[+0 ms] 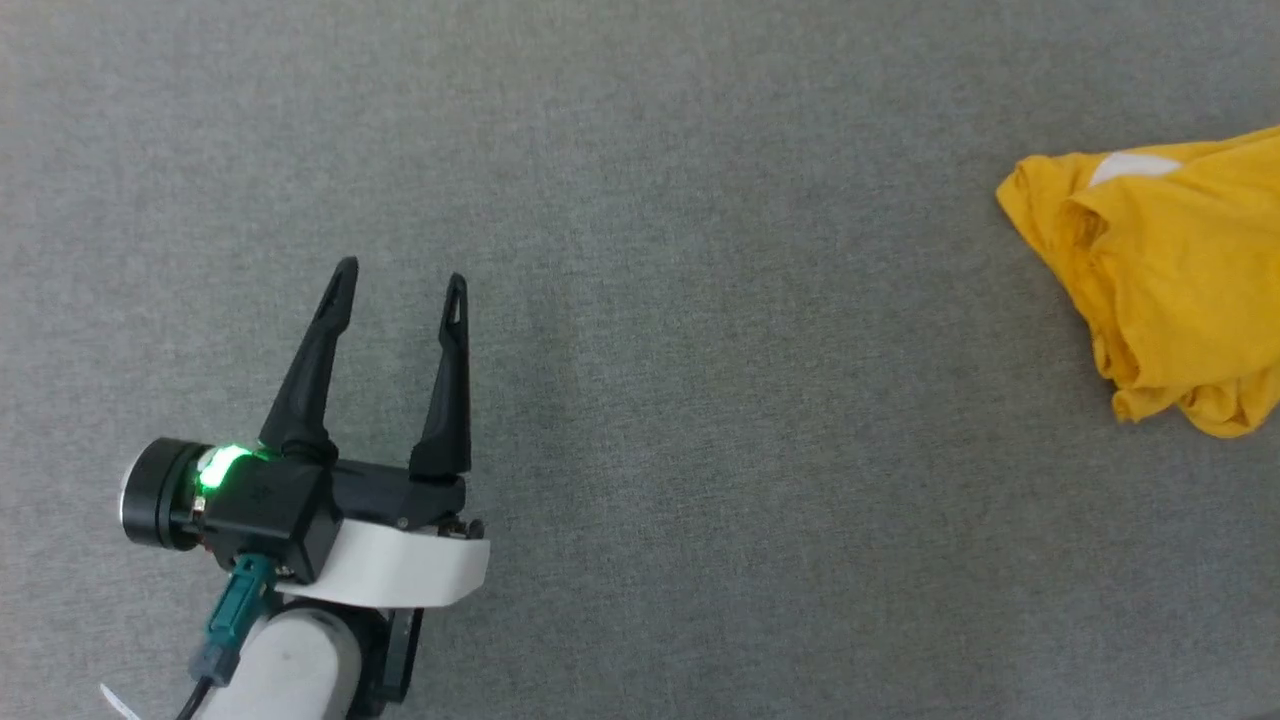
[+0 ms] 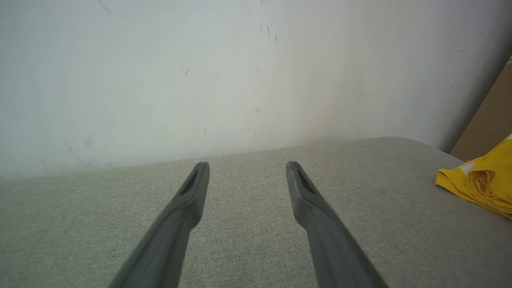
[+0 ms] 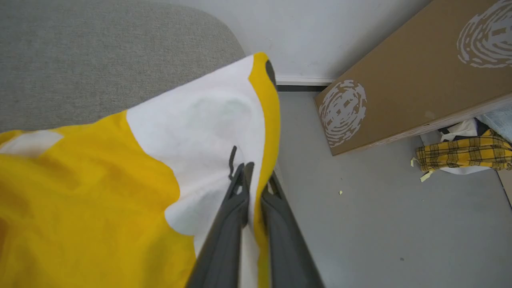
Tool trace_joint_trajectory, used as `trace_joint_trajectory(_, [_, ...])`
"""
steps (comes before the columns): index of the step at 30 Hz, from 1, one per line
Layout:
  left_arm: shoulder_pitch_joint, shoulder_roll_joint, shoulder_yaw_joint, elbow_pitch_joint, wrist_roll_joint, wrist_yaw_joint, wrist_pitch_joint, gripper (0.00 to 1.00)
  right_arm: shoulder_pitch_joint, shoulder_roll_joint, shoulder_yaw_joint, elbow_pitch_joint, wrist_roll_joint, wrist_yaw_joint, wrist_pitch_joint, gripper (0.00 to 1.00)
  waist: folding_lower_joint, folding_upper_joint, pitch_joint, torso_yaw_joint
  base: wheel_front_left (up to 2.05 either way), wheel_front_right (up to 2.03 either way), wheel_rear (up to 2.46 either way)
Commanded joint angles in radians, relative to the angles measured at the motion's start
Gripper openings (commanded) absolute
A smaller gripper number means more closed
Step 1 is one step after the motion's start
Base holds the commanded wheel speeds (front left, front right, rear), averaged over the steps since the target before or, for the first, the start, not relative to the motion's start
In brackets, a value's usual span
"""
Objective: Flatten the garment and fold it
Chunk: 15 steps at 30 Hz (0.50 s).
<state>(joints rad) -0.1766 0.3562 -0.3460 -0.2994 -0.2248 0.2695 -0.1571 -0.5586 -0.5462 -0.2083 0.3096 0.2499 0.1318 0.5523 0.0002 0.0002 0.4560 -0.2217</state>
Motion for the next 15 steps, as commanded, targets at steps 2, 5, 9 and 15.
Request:
trace_joint_trajectory(2, [-0.025, 0.004, -0.001, 0.0, 0.014, 0.01, 0.002, 1.0, -0.028, -0.01, -0.018, 0.028, -0.02, -0.001, -0.024, 0.0, -0.0002, -0.0002, 0.06, 0.005, 0.0, 0.0, 0.0])
trace_joint_trajectory(5, [-0.039, 0.005, -0.001, 0.001, 0.023, 0.016, 0.007, 1.0, -0.042, -0.011, -0.038, 0.067, -0.039, -0.001, -0.043, 0.0, -0.0002, -0.0002, 0.083, 0.01, 0.0, 0.0, 0.0])
trace_joint_trajectory(9, [-0.053, 0.007, -0.002, -0.005, 0.034, 0.021, 0.005, 1.0, -0.052, -0.009, -0.063, 0.119, -0.061, -0.001, -0.062, 0.0, -0.0002, -0.0002, 0.11, 0.017, 0.0, 0.0, 0.0])
trace_joint_trajectory(15, [-0.066, 0.013, -0.001, -0.015, 0.051, 0.026, -0.021, 1.0, -0.072, -0.005, -0.079, 0.165, -0.088, -0.001, -0.086, 0.44, -0.0002, -0.0002, 0.127, 0.022, 0.0, 0.0, 0.0])
